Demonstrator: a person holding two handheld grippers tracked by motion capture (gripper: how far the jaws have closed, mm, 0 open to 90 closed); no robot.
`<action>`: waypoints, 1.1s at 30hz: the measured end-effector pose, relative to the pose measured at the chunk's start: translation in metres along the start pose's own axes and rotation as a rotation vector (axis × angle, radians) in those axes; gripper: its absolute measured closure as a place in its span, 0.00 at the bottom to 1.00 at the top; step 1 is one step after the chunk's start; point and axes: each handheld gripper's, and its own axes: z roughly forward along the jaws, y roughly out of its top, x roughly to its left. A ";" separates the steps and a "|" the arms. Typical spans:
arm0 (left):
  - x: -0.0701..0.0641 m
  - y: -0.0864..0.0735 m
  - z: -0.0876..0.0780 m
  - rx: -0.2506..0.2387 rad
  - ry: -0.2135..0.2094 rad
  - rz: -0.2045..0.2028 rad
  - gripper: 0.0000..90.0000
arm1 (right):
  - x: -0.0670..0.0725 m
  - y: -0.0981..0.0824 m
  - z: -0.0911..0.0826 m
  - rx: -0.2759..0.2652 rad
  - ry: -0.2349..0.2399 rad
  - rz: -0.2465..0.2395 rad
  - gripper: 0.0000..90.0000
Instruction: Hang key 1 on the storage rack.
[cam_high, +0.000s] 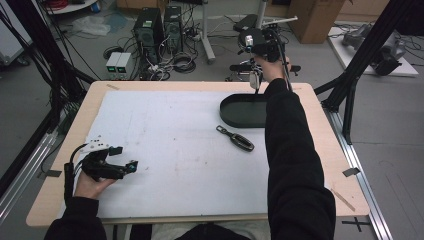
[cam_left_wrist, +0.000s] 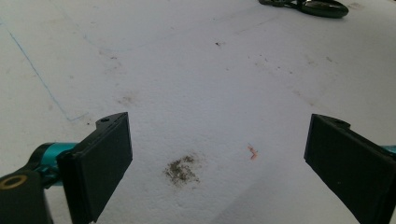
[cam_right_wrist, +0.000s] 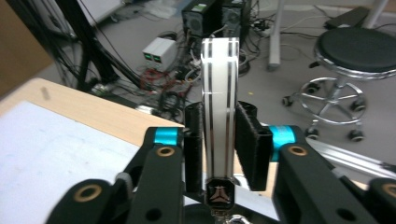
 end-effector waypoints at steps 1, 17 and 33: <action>0.000 0.000 0.000 0.000 0.001 0.001 0.09 | 0.000 0.000 0.000 0.000 0.000 0.000 0.70; 0.000 0.000 0.000 0.000 0.001 0.000 0.09 | 0.002 -0.022 -0.012 0.078 0.108 -0.032 0.01; -0.001 0.000 -0.001 -0.001 0.005 0.001 0.09 | 0.018 -0.050 -0.040 0.086 0.128 -0.097 0.01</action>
